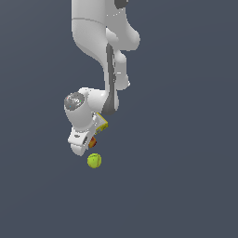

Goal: Pick up a designated object from a clutter of objects.

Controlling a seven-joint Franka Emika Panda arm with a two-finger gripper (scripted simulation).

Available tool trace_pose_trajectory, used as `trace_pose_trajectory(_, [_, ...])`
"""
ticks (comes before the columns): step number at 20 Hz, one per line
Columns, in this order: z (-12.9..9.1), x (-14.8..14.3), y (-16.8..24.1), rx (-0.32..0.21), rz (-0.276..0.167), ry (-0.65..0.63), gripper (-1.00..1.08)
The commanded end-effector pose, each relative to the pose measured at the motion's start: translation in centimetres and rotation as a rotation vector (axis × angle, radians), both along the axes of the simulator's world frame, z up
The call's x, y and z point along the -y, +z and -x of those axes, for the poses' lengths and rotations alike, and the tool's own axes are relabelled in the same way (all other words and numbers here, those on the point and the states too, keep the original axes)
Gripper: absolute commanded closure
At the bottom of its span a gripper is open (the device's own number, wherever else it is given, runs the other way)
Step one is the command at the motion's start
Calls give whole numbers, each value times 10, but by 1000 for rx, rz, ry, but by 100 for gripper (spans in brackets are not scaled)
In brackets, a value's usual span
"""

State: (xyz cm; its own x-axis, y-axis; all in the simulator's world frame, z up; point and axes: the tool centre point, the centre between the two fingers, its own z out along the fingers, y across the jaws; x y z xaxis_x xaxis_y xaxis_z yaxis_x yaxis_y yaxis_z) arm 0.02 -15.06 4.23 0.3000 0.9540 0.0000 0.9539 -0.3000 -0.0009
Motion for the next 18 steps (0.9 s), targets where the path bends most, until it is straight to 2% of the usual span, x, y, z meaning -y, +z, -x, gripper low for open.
trace_pose_trajectory(1, [3,-2,8,2,1,0,108])
trace_pose_trajectory(8, [18,-10,41,2,1,0,108])
trace_pose_trajectory(18, [51,-27,113,2,1,0,108])
